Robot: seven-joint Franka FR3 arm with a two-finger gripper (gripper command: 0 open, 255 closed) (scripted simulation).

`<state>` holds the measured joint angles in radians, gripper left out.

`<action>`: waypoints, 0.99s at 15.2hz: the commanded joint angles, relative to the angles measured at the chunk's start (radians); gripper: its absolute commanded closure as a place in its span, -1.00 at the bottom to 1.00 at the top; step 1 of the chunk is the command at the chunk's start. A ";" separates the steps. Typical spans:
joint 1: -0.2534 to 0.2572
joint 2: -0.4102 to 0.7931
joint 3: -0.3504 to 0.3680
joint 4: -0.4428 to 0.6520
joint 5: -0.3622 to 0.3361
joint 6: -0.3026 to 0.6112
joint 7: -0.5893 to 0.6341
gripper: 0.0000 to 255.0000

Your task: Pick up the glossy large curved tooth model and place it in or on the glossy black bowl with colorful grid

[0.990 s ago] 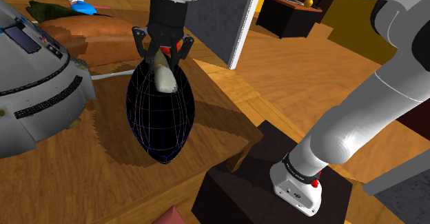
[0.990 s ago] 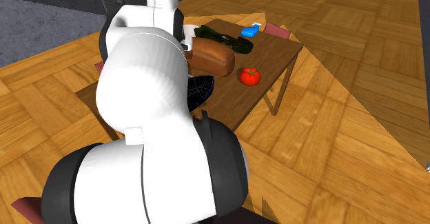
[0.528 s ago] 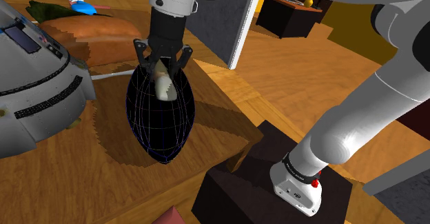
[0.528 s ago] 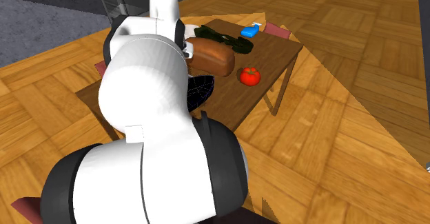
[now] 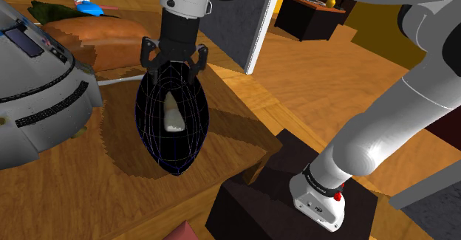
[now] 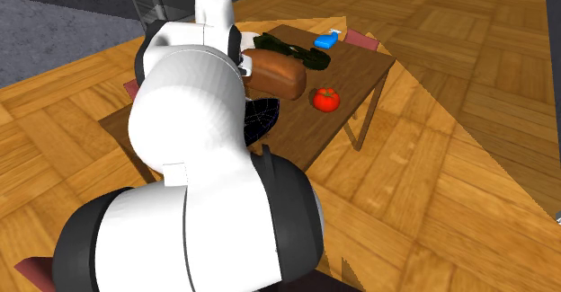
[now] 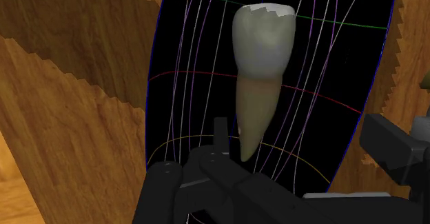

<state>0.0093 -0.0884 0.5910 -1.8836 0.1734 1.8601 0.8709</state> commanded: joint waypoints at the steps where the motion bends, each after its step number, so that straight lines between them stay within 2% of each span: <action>1: 0.000 0.000 0.000 0.000 0.000 0.000 0.000 -1.00; 3: 0.000 0.000 0.000 0.000 0.000 0.000 0.000 -1.00; 7: -0.008 -0.004 -0.011 0.122 -0.003 -0.127 0.002 -1.00; 15: -0.008 -0.004 -0.011 0.122 -0.003 -0.127 0.002 -1.00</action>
